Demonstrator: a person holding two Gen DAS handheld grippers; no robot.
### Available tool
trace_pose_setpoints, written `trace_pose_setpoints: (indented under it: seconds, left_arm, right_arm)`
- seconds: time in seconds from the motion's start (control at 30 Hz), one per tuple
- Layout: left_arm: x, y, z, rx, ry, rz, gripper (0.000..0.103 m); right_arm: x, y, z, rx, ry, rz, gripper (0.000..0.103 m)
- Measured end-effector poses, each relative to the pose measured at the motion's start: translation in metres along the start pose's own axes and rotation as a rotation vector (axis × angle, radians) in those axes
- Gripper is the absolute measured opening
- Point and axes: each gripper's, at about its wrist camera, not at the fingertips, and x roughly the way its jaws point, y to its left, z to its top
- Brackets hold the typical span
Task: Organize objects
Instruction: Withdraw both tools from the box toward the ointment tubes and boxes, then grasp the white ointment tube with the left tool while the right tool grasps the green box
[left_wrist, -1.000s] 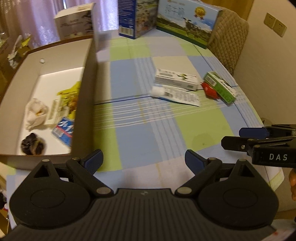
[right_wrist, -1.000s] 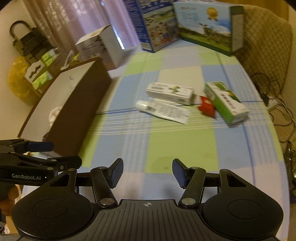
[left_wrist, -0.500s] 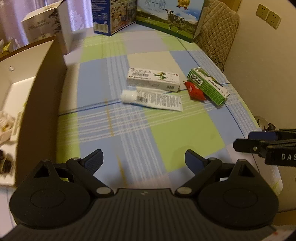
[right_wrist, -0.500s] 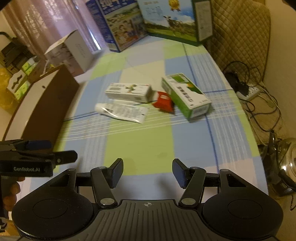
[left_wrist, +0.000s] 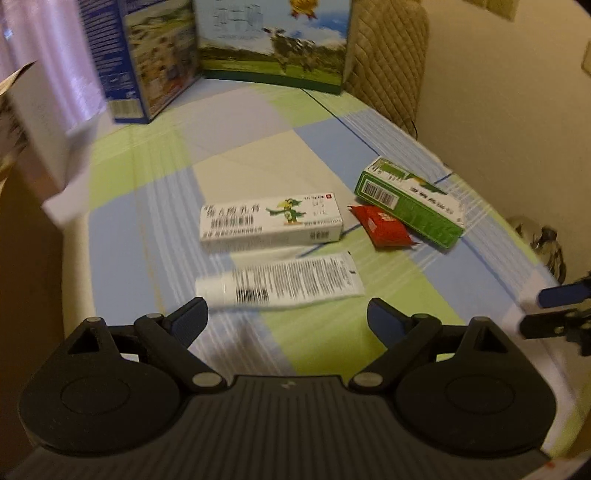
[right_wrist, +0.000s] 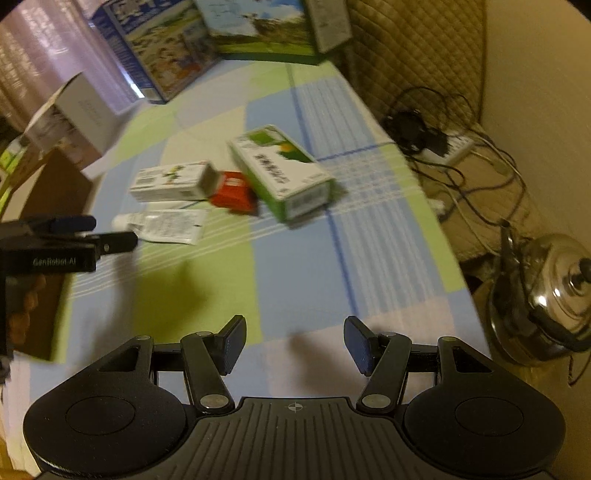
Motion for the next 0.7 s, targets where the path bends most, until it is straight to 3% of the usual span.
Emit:
trace_pose_setpoints:
  seconds: [0.17,0.37,0.7]
  left_arm:
    - [0.035,0.002,0.016,0.079,0.019,0.0,0.086]
    - [0.062,0.01,0.019,0.105,0.059,-0.029,0.083]
    - [0.05,0.012,-0.009,0.044,0.116,-0.119,0.074]
  right_arm:
    - [0.0,-0.017,0.0,0.05,0.003,-0.028,0.056]
    - [0.003,-0.026,0.002,0.079,0.017,-0.052,0.056]
    - [0.011,-0.027,0.004,0.06,0.039,-0.073,0.056]
